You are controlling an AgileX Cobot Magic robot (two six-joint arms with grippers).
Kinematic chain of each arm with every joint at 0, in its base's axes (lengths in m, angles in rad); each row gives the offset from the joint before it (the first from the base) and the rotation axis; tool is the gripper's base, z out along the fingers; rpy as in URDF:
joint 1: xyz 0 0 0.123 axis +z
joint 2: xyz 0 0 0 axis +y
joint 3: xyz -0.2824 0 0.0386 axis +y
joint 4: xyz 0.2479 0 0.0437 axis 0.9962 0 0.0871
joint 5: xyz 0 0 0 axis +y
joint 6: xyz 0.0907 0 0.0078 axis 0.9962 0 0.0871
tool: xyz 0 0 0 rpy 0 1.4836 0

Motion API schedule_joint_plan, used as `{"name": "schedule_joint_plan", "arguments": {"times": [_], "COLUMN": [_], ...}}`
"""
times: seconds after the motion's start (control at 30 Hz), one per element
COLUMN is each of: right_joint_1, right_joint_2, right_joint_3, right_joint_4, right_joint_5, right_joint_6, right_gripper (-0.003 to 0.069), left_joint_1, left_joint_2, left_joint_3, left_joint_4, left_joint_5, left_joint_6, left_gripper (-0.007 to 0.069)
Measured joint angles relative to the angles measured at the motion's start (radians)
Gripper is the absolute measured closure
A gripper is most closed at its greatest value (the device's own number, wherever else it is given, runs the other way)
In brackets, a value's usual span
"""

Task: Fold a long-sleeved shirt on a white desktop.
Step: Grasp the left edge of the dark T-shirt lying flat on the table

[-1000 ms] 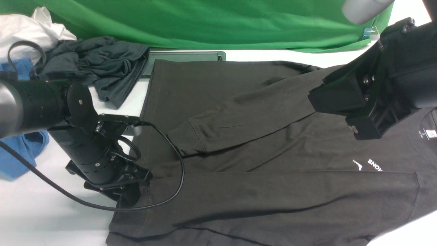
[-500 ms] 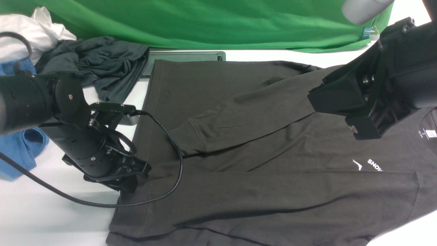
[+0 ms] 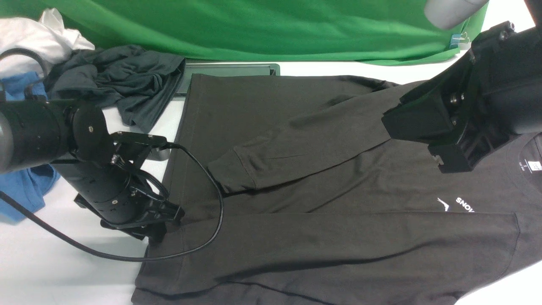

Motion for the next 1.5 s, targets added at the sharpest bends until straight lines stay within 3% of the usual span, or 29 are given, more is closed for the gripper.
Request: {"name": "schedule_joint_plan", "arguments": {"times": [0.67,0.87,1.0,1.37,1.5], "right_joint_1": [0.0,0.0,0.0,0.0,0.0], "right_joint_2": [0.0,0.0,0.0,0.0,0.0], "right_joint_3": [0.0,0.0,0.0,0.0,0.0], "right_joint_4": [0.0,0.0,0.0,0.0,0.0], "right_joint_5": [0.0,0.0,0.0,0.0,0.0], "right_joint_6": [0.019,0.019,0.019,0.019,0.019], "right_gripper": [0.0418,0.0418,0.0418,0.0418,0.0418], "left_joint_1": [0.0,0.0,0.0,0.0,0.0], "left_joint_2": [0.034,0.034,0.034,-0.032,-0.096], "left_joint_3": [0.001,0.001,0.001,-0.005,-0.025], "left_joint_4": [-0.046,-0.053,-0.053,-0.065,-0.127], "left_joint_5": [-0.01,-0.011,-0.01,0.022,0.025], "left_joint_6": [0.011,0.025,0.025,0.029,0.077], "left_gripper": [0.0389,0.0461,0.0561,0.0575,0.0577]}}
